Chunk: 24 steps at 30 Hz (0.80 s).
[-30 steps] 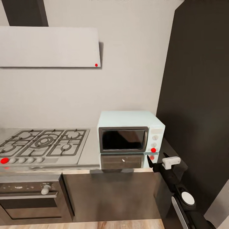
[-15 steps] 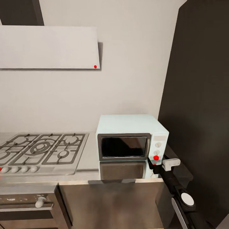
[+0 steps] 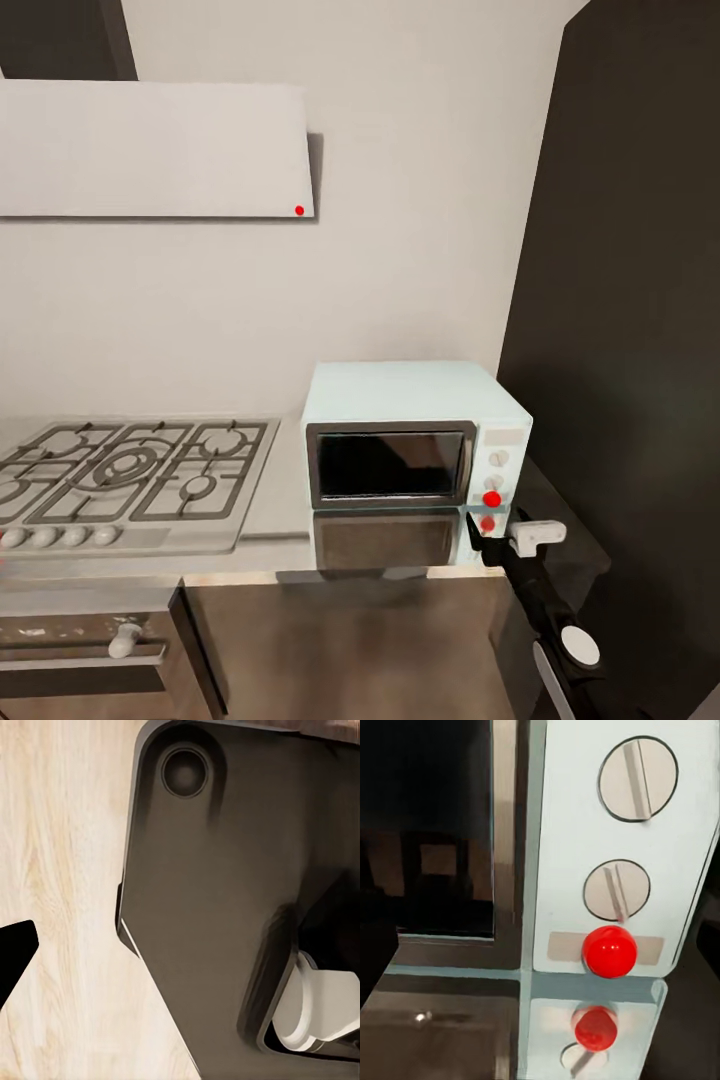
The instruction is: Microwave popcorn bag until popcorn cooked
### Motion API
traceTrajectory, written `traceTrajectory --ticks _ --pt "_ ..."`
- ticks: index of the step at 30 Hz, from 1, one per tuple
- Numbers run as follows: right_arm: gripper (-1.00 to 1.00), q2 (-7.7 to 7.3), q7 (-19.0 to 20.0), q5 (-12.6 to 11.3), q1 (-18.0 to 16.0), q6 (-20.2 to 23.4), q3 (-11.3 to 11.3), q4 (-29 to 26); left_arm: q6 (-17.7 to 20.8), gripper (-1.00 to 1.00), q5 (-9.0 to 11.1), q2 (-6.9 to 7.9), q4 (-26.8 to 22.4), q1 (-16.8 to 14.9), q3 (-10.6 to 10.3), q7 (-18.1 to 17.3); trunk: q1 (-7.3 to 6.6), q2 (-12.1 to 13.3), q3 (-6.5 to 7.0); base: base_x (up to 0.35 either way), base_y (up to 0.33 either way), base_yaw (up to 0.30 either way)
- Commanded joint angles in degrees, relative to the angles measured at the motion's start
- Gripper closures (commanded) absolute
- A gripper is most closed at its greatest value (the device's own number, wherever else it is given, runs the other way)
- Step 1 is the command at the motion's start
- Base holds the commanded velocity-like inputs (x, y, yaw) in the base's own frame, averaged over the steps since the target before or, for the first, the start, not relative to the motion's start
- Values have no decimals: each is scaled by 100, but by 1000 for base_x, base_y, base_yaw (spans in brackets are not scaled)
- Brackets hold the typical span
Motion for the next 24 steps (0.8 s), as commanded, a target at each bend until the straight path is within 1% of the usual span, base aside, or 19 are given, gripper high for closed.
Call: traceTrajectory --ticks 1,2,3,6,9,14,24 --pt "-100 -1 -2 -3 -3 -25 -2 7 -8 -100 5 0 -8 2 27 -2 3 -5 -7 243 0 0" --pt "-100 -1 -19 -6 -3 -47 -2 12 -10 -100 3 -4 -9 2 29 0 3 -5 -7 253 0 0" --pt "-100 1 -63 -11 -3 -173 -2 15 -11 -100 3 -2 -9 2 30 -2 3 -5 -7 77 0 0" --pt "-100 31 -203 -13 -3 -293 -2 16 -12 -100 4 -6 -9 2 29 -4 3 -5 -7 29 0 0" --pt "-100 47 -243 -13 -3 -314 -2 16 -14 -100 5 -7 -9 2 26 -5 3 -5 -7 88 68 0" --pt "-100 52 -256 -13 -3 -321 -2 16 -16 -100 5 -7 -9 2 23 -1 3 -5 -7 203 68 0" --pt "-100 52 -257 -13 -3 -325 -2 14 -14 -100 4 -8 -8 2 26 -3 3 -5 -7 96 39 0"
